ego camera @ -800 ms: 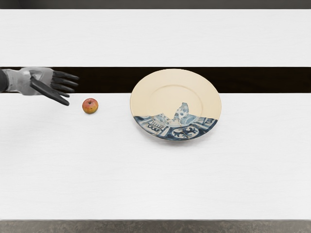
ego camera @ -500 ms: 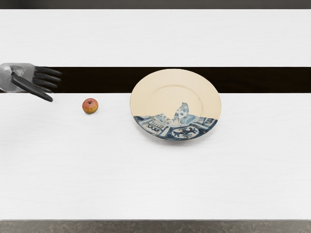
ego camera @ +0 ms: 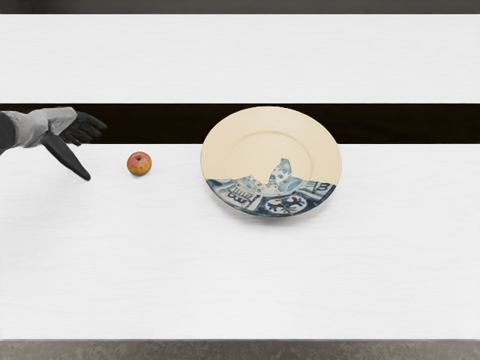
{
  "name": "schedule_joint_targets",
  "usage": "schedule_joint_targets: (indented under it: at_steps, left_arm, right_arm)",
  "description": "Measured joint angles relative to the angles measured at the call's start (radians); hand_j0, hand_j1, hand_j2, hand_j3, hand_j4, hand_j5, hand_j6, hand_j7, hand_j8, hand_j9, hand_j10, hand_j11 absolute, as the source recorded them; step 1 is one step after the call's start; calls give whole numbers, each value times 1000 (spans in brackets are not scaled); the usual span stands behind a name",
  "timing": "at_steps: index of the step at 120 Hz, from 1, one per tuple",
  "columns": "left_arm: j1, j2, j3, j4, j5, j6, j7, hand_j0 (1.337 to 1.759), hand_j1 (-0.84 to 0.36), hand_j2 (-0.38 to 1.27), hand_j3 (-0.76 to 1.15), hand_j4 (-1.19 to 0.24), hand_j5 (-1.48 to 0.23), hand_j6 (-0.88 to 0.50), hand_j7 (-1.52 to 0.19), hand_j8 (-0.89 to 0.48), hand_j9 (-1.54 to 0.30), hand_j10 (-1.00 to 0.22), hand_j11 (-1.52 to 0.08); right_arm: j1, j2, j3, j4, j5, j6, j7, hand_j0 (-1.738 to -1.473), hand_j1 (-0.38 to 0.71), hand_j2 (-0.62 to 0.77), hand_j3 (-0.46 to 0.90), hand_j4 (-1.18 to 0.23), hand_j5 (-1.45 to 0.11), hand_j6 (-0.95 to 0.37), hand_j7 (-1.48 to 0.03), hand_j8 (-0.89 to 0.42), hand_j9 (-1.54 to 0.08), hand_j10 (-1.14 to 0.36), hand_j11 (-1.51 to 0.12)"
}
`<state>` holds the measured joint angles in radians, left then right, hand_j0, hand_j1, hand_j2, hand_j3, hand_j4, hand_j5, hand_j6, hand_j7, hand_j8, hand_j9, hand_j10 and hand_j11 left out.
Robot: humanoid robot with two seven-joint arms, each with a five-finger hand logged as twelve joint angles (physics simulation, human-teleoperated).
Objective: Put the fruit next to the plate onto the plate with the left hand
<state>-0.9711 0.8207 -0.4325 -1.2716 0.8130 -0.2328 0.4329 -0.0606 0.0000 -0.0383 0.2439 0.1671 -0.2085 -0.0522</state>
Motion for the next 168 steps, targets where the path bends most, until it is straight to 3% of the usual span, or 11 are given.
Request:
schedule_joint_targets:
  at_steps: [14,33,62,72,121,127,137,144,148,160,168]
  left_arm:
    - [3,-97,9,-53,74,167,116,1658,46,54,0,-258,-331,-259,-331,-258,-331,-257,-331]
    - [-5,-222,28,-76,179,297,164,1658,45,54,0,-259,-333,-260,-332,-260,-332,-258,-332]
    - [-12,-291,97,-41,286,371,177,1658,44,54,0,-259,-333,-260,-333,-260,-333,-259,-333]
    - [-43,-356,153,-4,297,407,177,1658,45,54,0,-258,-332,-259,-332,-259,-332,-258,-331]
    - [-42,-425,235,150,296,444,178,1658,50,53,0,-254,-327,-255,-327,-255,-327,-254,-327]
    - [-40,-439,242,164,295,444,179,1659,27,-161,466,-258,-322,-259,-321,-260,-320,-259,-319]
    - [-40,-444,247,181,288,445,178,1628,12,-279,776,-263,-315,-263,-316,-246,-331,-257,-314]
    - [-39,-452,250,189,290,445,179,1632,-4,-345,962,-283,-293,-283,-294,-40,-695,-124,-534]
    - [-39,-453,250,191,289,443,177,1628,-14,-350,1016,-287,-291,-287,-292,0,-761,-74,-618]
    - [-51,-453,251,194,264,434,178,1646,-4,-251,786,-282,-303,-282,-304,-54,-680,-117,-559]
    - [-54,-452,252,193,249,431,179,1660,-14,-285,809,-286,-301,-286,-301,-4,-709,-62,-589]
  right_arm:
    - [2,0,0,0,0,0,0,-1658,-305,-7,0,-37,-47,-37,-47,-37,-47,-36,-47]
    - [2,0,0,0,0,0,0,-1658,-305,-7,0,-37,-47,-37,-47,-37,-47,-36,-47]
    - [4,0,0,0,0,0,0,-1658,-305,-7,0,-37,-47,-37,-47,-37,-47,-36,-47]
    - [4,0,0,0,0,0,0,-1658,-305,-7,0,-37,-47,-37,-47,-37,-47,-36,-47]
    - [10,0,0,1,0,0,0,-1658,-305,-7,0,-37,-47,-37,-47,-37,-47,-36,-47]
    - [10,0,0,1,0,1,0,-1658,-305,-7,0,-37,-47,-37,-47,-37,-47,-36,-47]
    - [10,0,0,1,0,0,0,-1658,-305,-7,0,-37,-47,-37,-47,-37,-47,-36,-47]
    - [10,0,0,1,0,0,0,-1658,-305,-7,0,-37,-47,-37,-47,-37,-47,-36,-47]
    - [10,0,0,1,0,0,0,-1658,-305,-7,0,-37,-47,-37,-47,-37,-47,-36,-47]
    - [10,0,0,1,0,0,0,-1658,-305,-7,0,-37,-47,-37,-47,-37,-47,-36,-47]
    - [10,0,0,1,0,0,0,-1658,-305,-7,0,-37,-47,-37,-47,-37,-47,-36,-47]
